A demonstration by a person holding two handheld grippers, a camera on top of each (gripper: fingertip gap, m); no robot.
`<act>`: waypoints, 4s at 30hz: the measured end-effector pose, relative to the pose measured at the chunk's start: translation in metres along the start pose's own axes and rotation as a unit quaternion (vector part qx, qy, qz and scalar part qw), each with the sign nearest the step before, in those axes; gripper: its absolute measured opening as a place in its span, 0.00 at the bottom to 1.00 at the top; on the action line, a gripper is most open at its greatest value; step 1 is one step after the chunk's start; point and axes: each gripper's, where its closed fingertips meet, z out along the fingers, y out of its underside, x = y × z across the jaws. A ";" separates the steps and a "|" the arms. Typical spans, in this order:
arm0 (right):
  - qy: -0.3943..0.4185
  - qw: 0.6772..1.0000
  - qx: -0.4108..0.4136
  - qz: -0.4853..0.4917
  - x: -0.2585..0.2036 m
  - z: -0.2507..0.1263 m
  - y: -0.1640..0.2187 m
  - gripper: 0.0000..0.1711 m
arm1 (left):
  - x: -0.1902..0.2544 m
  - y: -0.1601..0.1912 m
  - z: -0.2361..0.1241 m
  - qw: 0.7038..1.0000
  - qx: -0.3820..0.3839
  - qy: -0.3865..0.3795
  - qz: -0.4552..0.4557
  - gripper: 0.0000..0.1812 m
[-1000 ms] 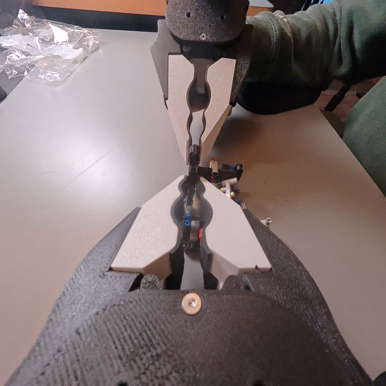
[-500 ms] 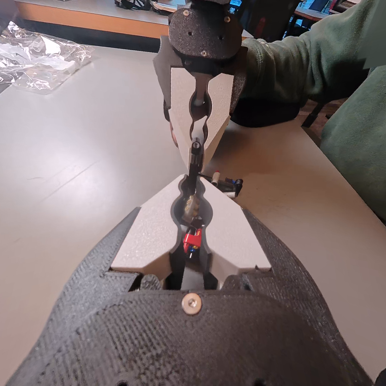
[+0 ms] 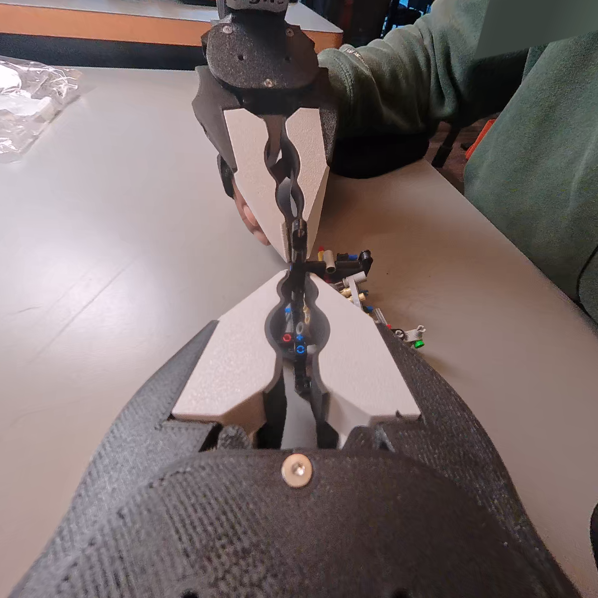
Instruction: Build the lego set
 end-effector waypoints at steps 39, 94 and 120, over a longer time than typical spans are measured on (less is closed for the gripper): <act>0.018 1.000 0.012 -0.009 -0.001 0.006 -0.004 0.03 | 0.040 -0.013 0.002 0.986 -0.055 -0.120 0.103 0.09; 0.070 0.994 -0.077 -0.027 -0.020 -0.009 0.009 0.16 | 0.059 0.028 -0.012 0.992 -0.077 -0.069 -0.072 0.34; 0.074 0.996 -0.056 -0.009 -0.009 -0.010 0.017 0.09 | 0.042 0.007 -0.028 0.992 0.011 -0.103 -0.073 0.29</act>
